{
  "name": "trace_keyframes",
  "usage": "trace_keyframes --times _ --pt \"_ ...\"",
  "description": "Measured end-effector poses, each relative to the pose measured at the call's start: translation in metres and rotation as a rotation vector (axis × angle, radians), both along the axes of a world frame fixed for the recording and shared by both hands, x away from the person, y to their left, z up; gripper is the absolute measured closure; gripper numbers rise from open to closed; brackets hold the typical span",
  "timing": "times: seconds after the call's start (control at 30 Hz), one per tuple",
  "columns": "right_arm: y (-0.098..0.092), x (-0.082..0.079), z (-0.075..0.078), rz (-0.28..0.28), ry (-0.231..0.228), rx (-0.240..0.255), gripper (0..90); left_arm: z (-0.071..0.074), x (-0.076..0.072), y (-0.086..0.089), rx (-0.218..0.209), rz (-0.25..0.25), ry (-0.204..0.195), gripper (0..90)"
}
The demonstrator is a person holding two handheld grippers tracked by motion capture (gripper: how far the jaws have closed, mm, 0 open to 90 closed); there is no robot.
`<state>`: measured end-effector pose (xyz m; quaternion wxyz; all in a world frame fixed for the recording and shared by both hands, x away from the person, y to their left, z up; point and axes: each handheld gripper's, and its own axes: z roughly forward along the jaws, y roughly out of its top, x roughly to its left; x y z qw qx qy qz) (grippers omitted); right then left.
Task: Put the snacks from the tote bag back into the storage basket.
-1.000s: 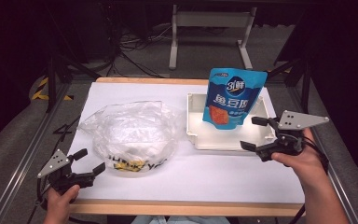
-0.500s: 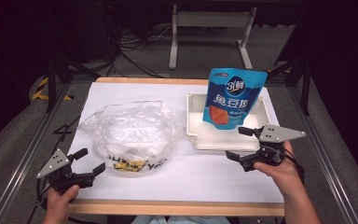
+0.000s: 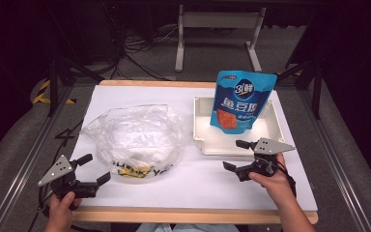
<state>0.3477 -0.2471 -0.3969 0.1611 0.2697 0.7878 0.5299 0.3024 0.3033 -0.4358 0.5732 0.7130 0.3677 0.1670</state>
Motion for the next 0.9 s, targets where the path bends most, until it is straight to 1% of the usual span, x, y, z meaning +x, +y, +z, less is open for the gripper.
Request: trace_keyframes --times 0.03,0.07,0.13,0.2,0.27,0.3,0.37,0.43,0.5,0.57,0.6,0.7,0.77,0.83,0.87,0.9 --pt "0.000 0.001 -0.003 0.000 0.006 0.007 8.3 0.000 0.000 0.000 0.001 -0.003 0.002 0.4" --pt "0.000 0.001 -0.006 -0.001 0.008 0.006 8.4 0.000 0.000 0.000 0.003 -0.002 -0.005 0.4" --pt "0.001 0.002 -0.012 -0.005 0.016 -0.010 8.4 -0.001 0.000 0.001 0.010 -0.001 -0.020 0.4" --pt "0.002 0.003 -0.019 -0.018 0.026 -0.013 8.3 -0.002 -0.001 0.000 0.011 -0.002 -0.028 0.2" --pt "0.002 0.003 -0.022 -0.021 0.030 -0.013 8.4 -0.003 -0.001 0.000 0.012 0.003 -0.032 0.4" --pt "0.003 0.005 -0.028 -0.032 0.044 -0.019 8.4 -0.004 -0.001 0.000 0.014 -0.001 -0.036 0.4" --pt "0.004 0.005 -0.029 -0.037 0.046 -0.024 8.4 -0.004 0.000 0.000 0.013 -0.009 -0.032 0.3" --pt "0.004 0.006 -0.032 -0.053 0.043 -0.034 9.0 -0.006 0.000 -0.001 0.015 -0.009 -0.037 0.2" --pt "0.002 0.008 -0.033 -0.075 0.027 -0.034 9.9 -0.007 0.000 -0.002 0.033 0.003 -0.046 0.2" --pt "0.000 0.010 -0.036 -0.077 0.045 -0.032 9.9 -0.009 0.001 -0.004 0.055 0.031 -0.045 0.2" --pt "0.000 0.011 -0.038 -0.083 0.046 -0.036 9.9 -0.009 0.002 -0.005 0.058 0.038 -0.047 0.4" --pt "-0.001 0.011 -0.040 -0.091 0.041 -0.039 10.0 -0.010 0.002 -0.004 0.056 0.038 -0.044 0.2" --pt "-0.001 0.010 -0.039 -0.094 0.020 -0.032 10.1 -0.009 0.002 -0.004 0.052 0.039 -0.037 0.3" --pt "-0.001 0.010 -0.038 -0.090 0.003 -0.024 10.2 -0.009 0.002 -0.003 0.044 0.023 -0.024 0.3" --pt "-0.001 0.010 -0.038 -0.088 0.001 -0.020 10.2 -0.009 0.002 -0.003 0.035 -0.001 -0.018 0.4" --pt "-0.001 0.010 -0.038 -0.088 0.001 -0.020 10.2 -0.009 0.002 -0.003 0.035 -0.001 -0.018 0.4"
